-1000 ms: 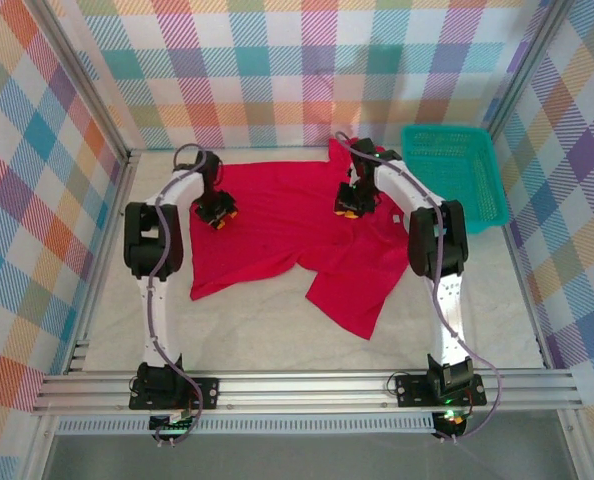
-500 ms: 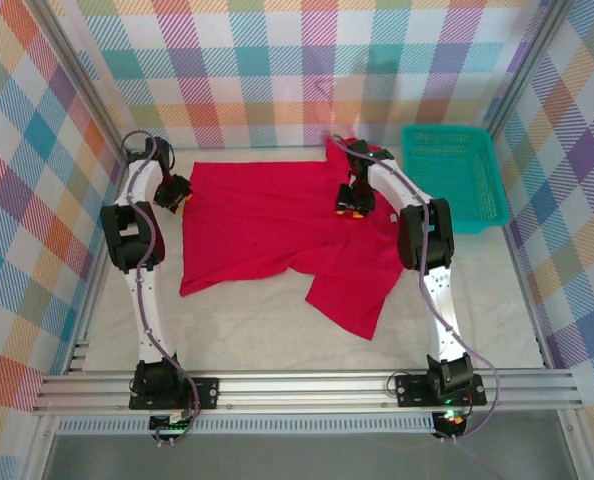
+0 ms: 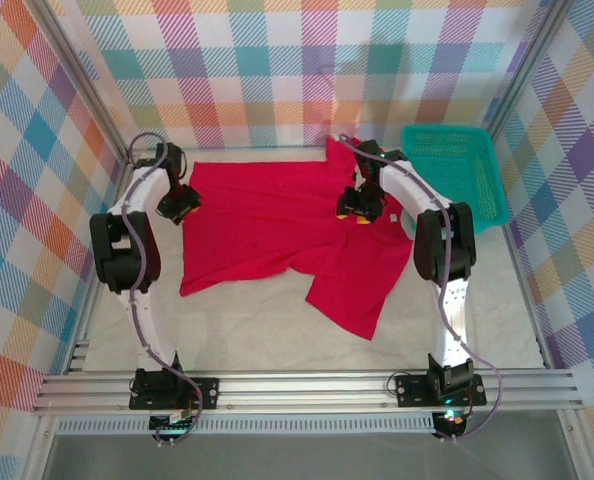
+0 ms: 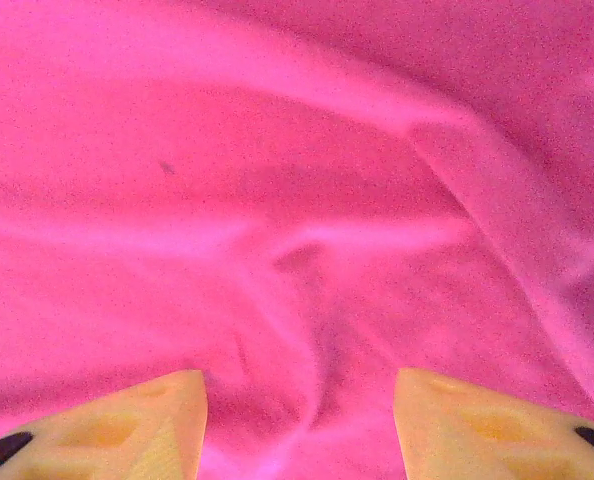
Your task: Fold the inside-out t-shirt
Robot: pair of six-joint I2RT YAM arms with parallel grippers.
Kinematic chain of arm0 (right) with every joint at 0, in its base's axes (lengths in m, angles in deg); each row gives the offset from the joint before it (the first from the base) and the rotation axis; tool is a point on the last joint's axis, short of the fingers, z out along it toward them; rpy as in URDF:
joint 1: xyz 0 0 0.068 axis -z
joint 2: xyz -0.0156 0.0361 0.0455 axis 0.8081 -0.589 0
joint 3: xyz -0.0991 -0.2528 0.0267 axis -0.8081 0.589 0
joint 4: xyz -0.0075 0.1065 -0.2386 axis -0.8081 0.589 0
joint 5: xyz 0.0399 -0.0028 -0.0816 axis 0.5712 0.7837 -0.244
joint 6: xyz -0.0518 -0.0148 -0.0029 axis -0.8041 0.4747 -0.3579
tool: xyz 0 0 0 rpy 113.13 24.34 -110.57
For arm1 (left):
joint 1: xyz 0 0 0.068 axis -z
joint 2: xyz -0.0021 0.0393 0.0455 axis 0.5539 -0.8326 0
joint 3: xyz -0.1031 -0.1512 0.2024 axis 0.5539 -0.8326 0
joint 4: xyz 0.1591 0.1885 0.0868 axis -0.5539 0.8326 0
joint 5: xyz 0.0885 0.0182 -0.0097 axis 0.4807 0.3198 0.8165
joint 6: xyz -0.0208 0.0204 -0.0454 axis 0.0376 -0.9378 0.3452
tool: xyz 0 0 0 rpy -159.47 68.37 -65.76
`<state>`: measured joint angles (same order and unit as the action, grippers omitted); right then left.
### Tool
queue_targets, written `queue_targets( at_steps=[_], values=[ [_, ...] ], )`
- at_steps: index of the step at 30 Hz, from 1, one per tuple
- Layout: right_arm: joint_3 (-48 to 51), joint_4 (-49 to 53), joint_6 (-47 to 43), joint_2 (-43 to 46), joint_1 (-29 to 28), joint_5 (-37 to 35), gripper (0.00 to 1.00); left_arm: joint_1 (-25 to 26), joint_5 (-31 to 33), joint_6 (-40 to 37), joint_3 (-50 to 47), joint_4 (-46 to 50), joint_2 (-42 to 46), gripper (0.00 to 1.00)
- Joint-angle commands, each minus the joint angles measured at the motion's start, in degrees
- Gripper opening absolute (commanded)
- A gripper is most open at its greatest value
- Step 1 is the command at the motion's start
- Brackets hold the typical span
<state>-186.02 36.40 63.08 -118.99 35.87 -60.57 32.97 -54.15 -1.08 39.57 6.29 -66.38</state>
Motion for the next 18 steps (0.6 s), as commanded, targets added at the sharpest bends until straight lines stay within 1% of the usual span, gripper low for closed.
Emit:
queue_targets(
  at_steps=[1,2,4,8,11,13,16,18],
  values=[
    [4.5,-1.1,0.2,0.9,0.2,-2.0,0.54,4.2,-9.8,4.2,-9.2,-9.1,2.4,0.42],
    [5.0,-0.9,0.2,0.8,0.2,-2.4,0.54,4.4,-11.4,5.5,-12.0,-11.1,1.8,0.42],
    [5.5,-0.7,0.2,0.8,0.3,-3.1,0.54,3.8,-12.0,5.7,-15.1,-12.5,0.1,0.42],
    [8.1,-2.0,0.1,1.8,0.3,-4.2,0.55,-0.6,-8.2,3.3,-15.9,-10.2,-3.4,0.41],
    [10.5,-3.6,0.0,1.9,0.3,-4.8,0.58,-4.5,-4.2,1.4,-12.7,-7.8,-5.7,0.41],
    [12.1,-5.7,-0.4,1.2,0.5,-6.4,0.59,-6.1,-2.6,0.0,-8.4,-5.5,-7.9,0.41],
    [10.6,-6.1,-0.7,-1.6,1.3,-7.8,0.59,-6.5,-2.0,-2.0,-1.4,-1.7,-10.3,0.41],
    [8.7,-5.1,-0.9,-2.4,1.5,-6.9,0.59,-6.3,-3.2,-2.5,0.7,-0.9,-9.7,0.41]
  ],
)
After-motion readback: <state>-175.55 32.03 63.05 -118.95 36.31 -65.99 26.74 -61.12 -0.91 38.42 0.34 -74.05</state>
